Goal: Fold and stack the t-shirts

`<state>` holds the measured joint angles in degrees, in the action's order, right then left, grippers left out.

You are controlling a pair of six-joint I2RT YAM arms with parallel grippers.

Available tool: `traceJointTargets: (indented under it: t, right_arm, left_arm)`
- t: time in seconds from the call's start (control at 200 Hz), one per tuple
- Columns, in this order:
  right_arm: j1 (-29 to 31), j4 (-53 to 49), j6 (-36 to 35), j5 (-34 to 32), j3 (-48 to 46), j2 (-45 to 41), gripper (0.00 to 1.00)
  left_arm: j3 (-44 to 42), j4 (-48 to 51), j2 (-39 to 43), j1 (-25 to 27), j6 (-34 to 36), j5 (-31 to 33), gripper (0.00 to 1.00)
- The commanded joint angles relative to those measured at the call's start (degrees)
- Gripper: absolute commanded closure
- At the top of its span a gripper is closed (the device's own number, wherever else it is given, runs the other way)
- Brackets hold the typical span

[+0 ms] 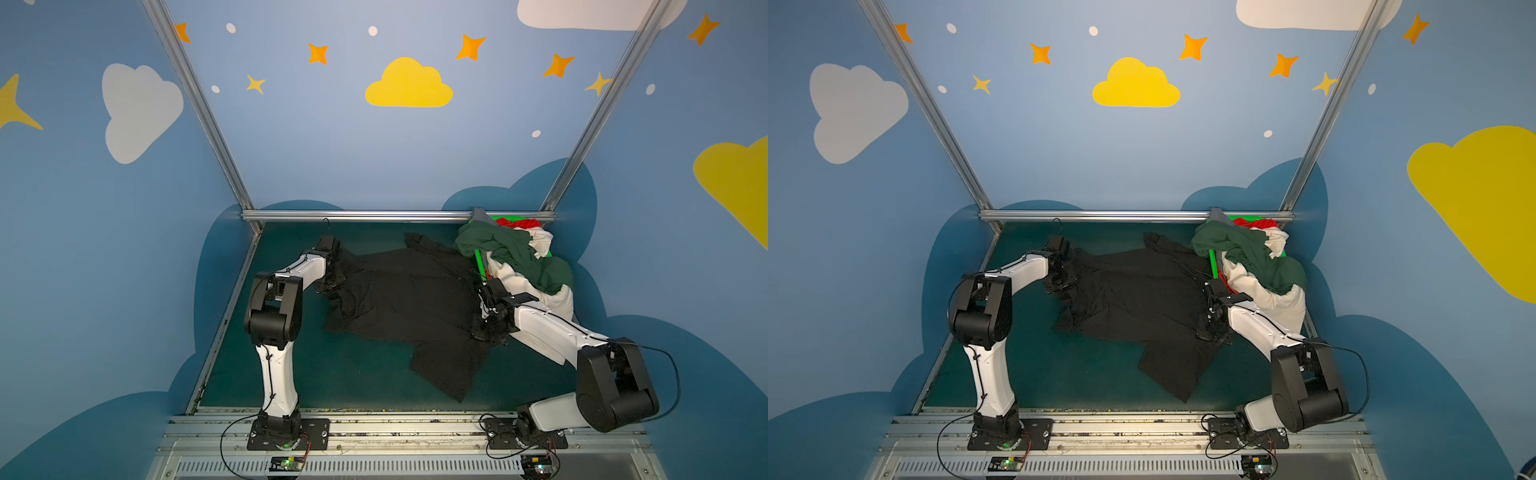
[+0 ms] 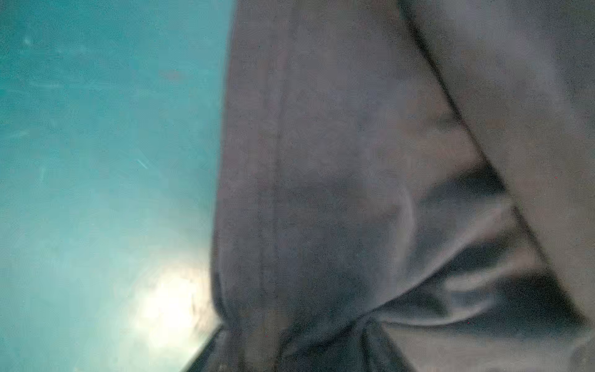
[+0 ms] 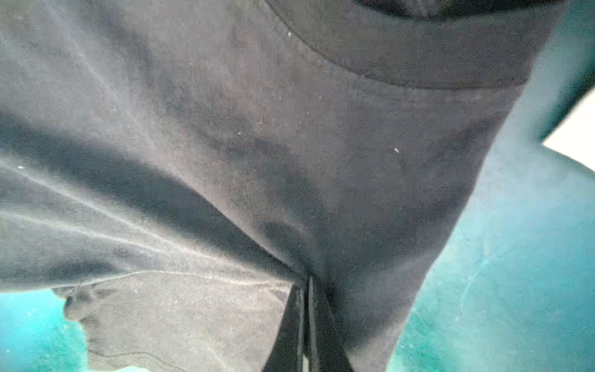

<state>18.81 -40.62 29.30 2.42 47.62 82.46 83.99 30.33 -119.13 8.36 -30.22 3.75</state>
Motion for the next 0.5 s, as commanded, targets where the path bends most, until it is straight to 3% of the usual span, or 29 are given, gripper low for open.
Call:
traceJointTargets:
  t: [0.0, 0.165, 0.491]
  right_arm:
    - [-0.95, -2.44, -0.93, 0.4, 1.51, -1.09, 1.0]
    - [-1.8, -3.12, -2.27, 0.41, 2.11, -0.5, 1.0]
    - [-2.99, -3.37, -3.45, 2.28, 3.07, -0.68, 1.0]
  left_arm:
    - [1.18, 2.52, -5.03, -0.12, 0.16, -2.84, 0.63]
    - [4.71, 3.79, -6.82, -1.12, 0.07, -2.87, 0.96]
    - [21.04, 11.05, -13.41, -5.54, 1.07, -2.83, 0.96]
